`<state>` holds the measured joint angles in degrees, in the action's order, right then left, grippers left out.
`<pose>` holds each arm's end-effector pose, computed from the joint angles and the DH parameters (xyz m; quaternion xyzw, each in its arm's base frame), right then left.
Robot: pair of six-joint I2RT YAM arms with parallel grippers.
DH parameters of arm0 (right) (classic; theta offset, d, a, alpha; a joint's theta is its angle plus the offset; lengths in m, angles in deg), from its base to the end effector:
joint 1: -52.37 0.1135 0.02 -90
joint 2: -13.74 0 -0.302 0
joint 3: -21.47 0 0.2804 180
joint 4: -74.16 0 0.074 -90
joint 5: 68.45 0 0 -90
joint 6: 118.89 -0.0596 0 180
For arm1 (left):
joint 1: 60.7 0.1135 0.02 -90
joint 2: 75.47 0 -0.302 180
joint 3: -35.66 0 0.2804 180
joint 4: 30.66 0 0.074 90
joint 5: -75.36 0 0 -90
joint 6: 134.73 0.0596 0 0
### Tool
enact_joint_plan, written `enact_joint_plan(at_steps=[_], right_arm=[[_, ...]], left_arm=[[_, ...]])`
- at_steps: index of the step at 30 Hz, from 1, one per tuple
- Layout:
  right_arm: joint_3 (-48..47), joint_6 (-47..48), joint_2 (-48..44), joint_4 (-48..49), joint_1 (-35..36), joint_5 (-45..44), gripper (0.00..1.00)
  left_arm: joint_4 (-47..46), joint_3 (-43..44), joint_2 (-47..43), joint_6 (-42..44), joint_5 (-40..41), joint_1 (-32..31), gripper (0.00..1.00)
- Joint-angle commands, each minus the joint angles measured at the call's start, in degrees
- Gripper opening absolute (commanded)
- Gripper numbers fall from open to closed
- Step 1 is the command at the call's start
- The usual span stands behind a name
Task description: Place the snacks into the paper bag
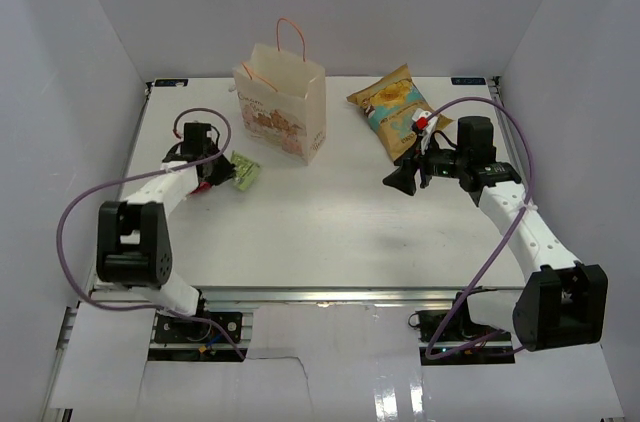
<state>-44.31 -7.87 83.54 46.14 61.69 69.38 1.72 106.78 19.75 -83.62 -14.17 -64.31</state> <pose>0.2811 0.0909 0.3168 -0.3988 0.7204 0.3076 0.4767 0.3765 -0.0233 0.1884 -0.2913 0.9121 -0.1009 0.2702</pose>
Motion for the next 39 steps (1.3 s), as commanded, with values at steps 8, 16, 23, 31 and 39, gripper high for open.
enact_joint_plan(at_steps=[8,16,23,31,39], right_arm=[[0.1,0.0,-0.6,1.4,-0.4,1.7,0.70],[-0.4,0.0,-0.2,1.8,-0.3,2.2,0.70],[0.2,0.0,-1.3,2.2,-0.4,1.7,0.70],[2.1,0.5,-3.7,2.2,-0.4,0.2,0.70],[2.3,0.8,-4.2,2.2,-0.8,-0.5,0.70]], left_arm=[[-7.6,-8.1,-33.5,-6.7,-6.8,0.8,0.00],[-11.9,8.0,-34.5,-7.8,-11.1,0.8,0.00],[-12.5,31.8,-16.4,-8.1,-15.4,0.2,0.00],[-5.5,52.7,4.9,-5.0,-15.9,-2.2,0.00],[-1.2,58.7,12.3,-1.5,-15.3,-3.9,0.00]])
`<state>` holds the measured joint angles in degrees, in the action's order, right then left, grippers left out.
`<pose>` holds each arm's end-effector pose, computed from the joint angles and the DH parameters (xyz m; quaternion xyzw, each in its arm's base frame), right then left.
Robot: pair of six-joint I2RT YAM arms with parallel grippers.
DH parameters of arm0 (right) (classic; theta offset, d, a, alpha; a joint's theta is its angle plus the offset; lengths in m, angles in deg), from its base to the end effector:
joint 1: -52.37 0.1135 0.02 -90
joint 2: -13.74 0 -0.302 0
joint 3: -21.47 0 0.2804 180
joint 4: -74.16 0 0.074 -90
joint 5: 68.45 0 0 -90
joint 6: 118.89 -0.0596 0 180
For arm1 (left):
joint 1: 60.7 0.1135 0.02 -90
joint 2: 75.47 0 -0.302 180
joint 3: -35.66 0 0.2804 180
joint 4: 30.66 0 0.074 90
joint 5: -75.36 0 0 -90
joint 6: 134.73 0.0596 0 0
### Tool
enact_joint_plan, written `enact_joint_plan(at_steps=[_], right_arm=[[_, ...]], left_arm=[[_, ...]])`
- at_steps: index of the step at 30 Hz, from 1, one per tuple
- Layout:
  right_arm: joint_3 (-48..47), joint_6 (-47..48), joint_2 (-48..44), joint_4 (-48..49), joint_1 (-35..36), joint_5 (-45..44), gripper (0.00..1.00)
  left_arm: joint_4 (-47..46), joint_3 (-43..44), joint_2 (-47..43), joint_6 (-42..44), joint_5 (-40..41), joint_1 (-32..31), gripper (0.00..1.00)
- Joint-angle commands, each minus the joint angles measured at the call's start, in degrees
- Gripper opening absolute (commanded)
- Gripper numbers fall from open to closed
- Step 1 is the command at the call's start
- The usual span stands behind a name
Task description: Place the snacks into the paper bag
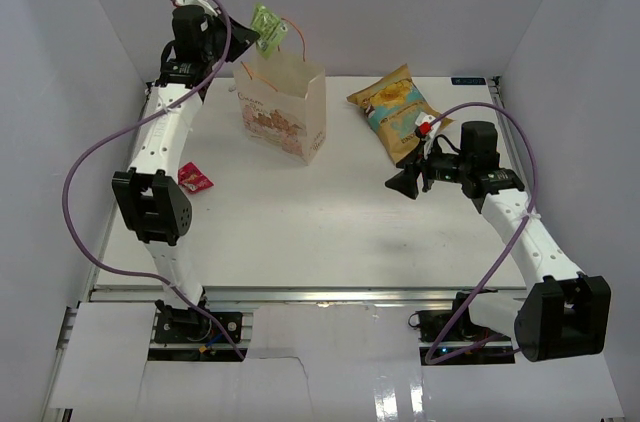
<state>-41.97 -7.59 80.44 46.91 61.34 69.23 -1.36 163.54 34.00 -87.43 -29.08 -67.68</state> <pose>0.2685 0.0870 0.3170 -0.4009 0.7143 0.3002 0.4889 0.5104 -0.0775 0.4619 -0.1584 0.7526 -0.3533 0.5326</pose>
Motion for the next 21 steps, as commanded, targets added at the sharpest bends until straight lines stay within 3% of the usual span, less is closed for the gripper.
enact_joint_plan(at_steps=[1,9,12,19,21], right_arm=[[0.0,0.5,-1.0,1.4,-0.5,-0.3,0.70],[-0.1,0.6,-0.4,1.5,-0.7,-0.5,0.70],[-0.4,0.6,-0.1,1.4,-0.8,-0.5,0.70],[-0.9,0.6,0.1,1.4,-0.9,-0.7,0.70],[-1.0,0.6,0.2,1.4,-0.9,-0.7,0.70]], left_arm=[[2.2,1.6,-2.0,3.2,-0.2,-0.5,0.00],[3.4,-2.9,-2.1,6.6,-0.4,-0.7,0.01],[3.4,-3.6,-1.6,7.0,-0.9,-0.8,0.07],[4.3,-1.5,-0.8,6.8,-0.9,-1.2,0.36],[4.8,-0.2,-0.7,6.7,-0.9,-1.2,0.40]])
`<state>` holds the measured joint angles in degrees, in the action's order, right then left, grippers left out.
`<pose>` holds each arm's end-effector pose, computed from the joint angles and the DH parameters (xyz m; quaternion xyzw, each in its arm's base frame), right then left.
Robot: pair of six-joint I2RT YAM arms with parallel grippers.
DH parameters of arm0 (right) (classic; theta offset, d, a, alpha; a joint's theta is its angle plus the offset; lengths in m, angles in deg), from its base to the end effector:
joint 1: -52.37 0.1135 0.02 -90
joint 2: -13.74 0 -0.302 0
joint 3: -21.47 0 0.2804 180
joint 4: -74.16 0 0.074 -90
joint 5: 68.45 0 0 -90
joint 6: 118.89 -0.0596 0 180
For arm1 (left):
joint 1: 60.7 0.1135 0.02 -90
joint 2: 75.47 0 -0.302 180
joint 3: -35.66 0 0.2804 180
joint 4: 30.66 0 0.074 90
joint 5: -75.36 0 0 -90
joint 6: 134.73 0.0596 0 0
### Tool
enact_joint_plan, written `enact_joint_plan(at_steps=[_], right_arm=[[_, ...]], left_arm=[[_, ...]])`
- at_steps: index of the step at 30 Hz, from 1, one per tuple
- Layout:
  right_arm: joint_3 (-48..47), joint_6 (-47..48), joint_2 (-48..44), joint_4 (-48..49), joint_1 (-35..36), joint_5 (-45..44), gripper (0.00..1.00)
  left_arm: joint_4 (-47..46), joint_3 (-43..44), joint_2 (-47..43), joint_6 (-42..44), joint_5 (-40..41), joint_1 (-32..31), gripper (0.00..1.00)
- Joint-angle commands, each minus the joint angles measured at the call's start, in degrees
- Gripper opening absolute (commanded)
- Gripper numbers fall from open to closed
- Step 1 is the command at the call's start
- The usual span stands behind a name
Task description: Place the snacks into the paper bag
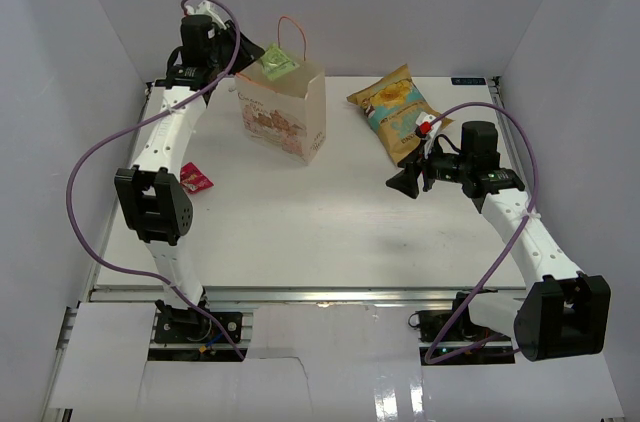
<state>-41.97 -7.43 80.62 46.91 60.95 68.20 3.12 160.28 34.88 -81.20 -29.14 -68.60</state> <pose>0.2705 0.0846 0.3158 -0.3960 0.7200 0.2910 0.4901 0.5139 -0.0864 0.4218 -0.1293 0.8031 -0.3116 0.4912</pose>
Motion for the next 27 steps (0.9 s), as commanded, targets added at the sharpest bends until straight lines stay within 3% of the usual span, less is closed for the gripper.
enact_joint_plan(at_steps=[1,7,11,14,17,19,23,27], right_arm=[[-0.9,0.4,0.0,1.4,-0.6,0.3,0.70],[-1.0,0.2,-0.1,1.4,-0.7,0.4,0.70],[-1.0,0.2,-0.3,1.4,-0.8,0.4,0.70],[-0.8,0.1,-0.3,1.4,-0.8,0.2,0.70],[-0.2,0.0,-0.3,1.7,-0.8,0.0,0.70],[0.2,-0.3,-0.2,2.1,-0.8,-0.1,0.71],[0.6,-0.2,0.5,2.2,-0.8,-0.2,0.71],[0.8,0.1,1.4,2.2,-0.9,-0.1,0.71]], left_arm=[[0.5,3.7,-1.4,0.5,-0.8,-0.3,0.42],[2.4,8.0,-2.1,1.6,1.6,-0.2,0.52],[5.6,9.0,-6.2,2.7,8.2,1.2,0.53],[5.3,-0.8,-15.7,1.9,15.4,3.2,0.54],[3.1,-19.4,-28.0,-1.0,19.0,6.7,0.56],[3.2,-34.0,-33.5,-3.6,18.9,12.3,0.57],[3.1,-54.5,-42.6,-9.0,14.4,20.5,0.62],[2.4,-64.7,-44.1,-8.9,12.0,23.0,0.67]])
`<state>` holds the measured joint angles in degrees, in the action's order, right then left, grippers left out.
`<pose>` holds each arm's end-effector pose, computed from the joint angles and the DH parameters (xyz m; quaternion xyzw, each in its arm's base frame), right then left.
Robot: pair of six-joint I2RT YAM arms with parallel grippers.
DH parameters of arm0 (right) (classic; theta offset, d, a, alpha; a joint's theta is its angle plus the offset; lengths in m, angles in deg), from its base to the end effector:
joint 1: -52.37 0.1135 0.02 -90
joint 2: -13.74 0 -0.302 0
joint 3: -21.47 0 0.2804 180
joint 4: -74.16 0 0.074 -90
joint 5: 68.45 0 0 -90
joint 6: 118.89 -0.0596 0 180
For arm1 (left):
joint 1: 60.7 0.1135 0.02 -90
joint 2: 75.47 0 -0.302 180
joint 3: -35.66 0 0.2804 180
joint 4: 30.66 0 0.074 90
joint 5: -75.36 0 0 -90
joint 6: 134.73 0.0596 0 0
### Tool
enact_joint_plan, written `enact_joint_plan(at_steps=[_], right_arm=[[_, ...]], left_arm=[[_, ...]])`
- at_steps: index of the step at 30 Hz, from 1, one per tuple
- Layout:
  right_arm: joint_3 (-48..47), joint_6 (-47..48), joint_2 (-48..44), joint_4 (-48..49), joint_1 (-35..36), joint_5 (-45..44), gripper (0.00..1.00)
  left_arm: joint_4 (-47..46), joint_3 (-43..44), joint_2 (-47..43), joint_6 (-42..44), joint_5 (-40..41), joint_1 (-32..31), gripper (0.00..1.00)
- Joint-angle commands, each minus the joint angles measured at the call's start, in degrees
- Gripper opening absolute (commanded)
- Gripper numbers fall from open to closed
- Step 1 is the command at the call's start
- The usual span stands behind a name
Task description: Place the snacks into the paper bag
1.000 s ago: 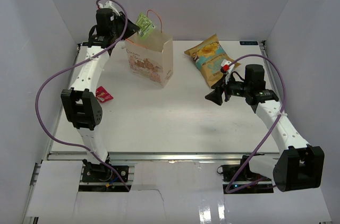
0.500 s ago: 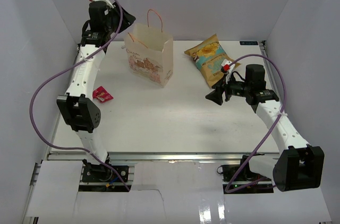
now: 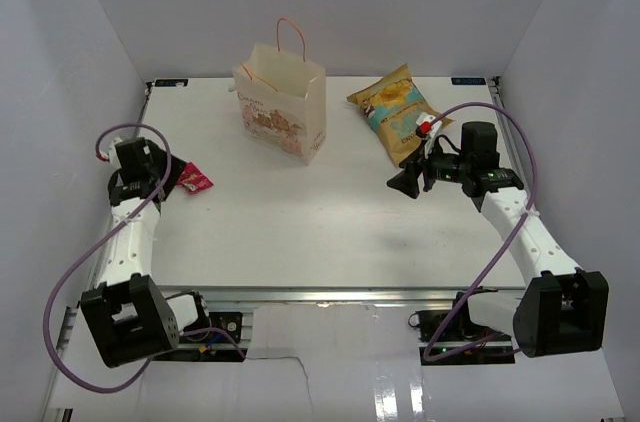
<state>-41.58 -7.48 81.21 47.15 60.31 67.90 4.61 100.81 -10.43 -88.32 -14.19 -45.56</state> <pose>0.2734 0.0817 0.3108 -0.3894 0.7269 0.2881 0.4868 0.2723 0.0742 0.3109 -0.4369 0.7727 -0.1098 0.4472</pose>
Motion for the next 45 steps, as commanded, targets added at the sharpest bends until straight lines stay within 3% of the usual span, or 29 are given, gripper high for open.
enact_joint_plan(at_steps=[1,8,14,23,27,29,32,38,41,45], right_arm=[[0.3,0.1,1.1,2.0,-0.2,0.3,0.71],[0.2,0.2,3.0,1.9,-0.2,0.7,0.71],[0.8,0.4,2.6,1.6,-0.2,0.1,0.71],[0.8,1.2,2.4,0.0,-0.3,-0.6,0.71],[-0.1,1.6,2.5,-1.1,-0.3,-0.9,0.71],[-0.5,2.1,2.7,-1.6,-0.3,-0.9,0.71],[-1.2,2.9,2.9,-2.7,-0.2,0.6,0.71],[-4.4,5.7,5.3,-6.1,1.7,5.1,0.70],[-7.6,1.4,8.6,-6.8,5.2,5.5,0.68],[-12.1,-13.0,14.9,-4.8,12.8,5.3,0.66]], left_arm=[[0.8,-6.2,2.5,-1.7,-3.6,0.6,0.67],[-0.6,-6.5,15.7,-0.6,-5.2,2.6,0.65],[-1.9,-0.1,25.4,0.7,-5.4,2.8,0.64],[-2.4,6.8,33.4,2.0,-6.5,2.8,0.62],[-2.2,7.8,36.1,1.8,-6.6,3.0,0.44],[-2.3,7.8,36.1,1.6,-6.6,3.1,0.30],[-2.9,7.2,34.4,1.5,-8.0,3.0,0.21],[-8.1,2.3,23.0,1.1,-18.7,2.9,0.13],[-12.8,-3.6,15.3,-1.1,-26.3,1.9,0.12],[-18.2,-12.6,7.8,-4.4,-33.8,-1.7,0.11]])
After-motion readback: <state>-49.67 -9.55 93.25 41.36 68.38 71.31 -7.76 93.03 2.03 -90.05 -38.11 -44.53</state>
